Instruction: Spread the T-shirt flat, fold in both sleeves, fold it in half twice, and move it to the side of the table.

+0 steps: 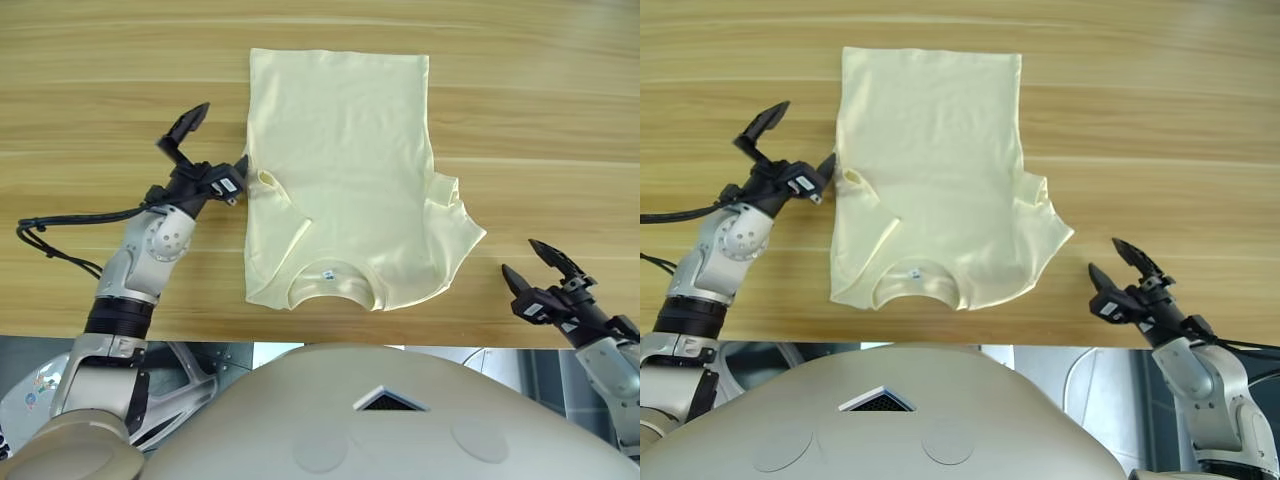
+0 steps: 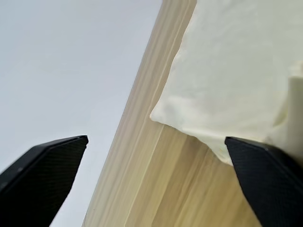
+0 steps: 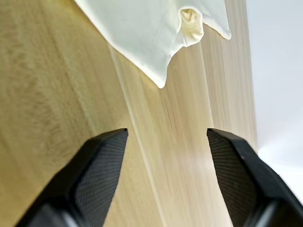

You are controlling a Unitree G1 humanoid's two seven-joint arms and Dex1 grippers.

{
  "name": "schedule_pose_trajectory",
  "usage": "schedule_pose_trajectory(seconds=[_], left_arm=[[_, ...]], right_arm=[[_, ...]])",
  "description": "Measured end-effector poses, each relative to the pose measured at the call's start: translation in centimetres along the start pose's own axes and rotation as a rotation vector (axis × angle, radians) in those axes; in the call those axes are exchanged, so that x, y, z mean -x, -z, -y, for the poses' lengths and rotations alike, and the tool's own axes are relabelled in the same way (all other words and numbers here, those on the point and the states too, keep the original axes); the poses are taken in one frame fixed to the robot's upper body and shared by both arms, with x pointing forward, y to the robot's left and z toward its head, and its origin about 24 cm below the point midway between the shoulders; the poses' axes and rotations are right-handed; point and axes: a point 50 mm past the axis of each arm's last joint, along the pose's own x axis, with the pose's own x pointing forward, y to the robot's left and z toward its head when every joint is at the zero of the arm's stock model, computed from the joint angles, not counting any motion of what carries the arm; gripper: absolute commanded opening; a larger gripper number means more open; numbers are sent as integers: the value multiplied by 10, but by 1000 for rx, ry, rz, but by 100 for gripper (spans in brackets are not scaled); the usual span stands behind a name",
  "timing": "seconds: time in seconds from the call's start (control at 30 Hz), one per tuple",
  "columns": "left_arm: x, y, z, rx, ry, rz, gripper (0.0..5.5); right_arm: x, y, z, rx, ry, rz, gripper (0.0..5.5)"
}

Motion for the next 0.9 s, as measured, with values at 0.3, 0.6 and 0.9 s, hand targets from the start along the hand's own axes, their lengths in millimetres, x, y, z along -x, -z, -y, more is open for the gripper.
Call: schedule_pose_trajectory(seconds=[0.3, 0.6, 0.9], left_arm=[[-9, -9, -9, 20, -70, 52, 538], [5, -6, -27, 46, -195, 34, 538], [46, 7, -8, -36, 48, -45, 538]], right_arm=[[-5, -2, 2, -4, 15, 9, 309], [-13, -2, 6, -2, 31, 16, 309], [-25, 3, 10, 2, 32, 27, 309]])
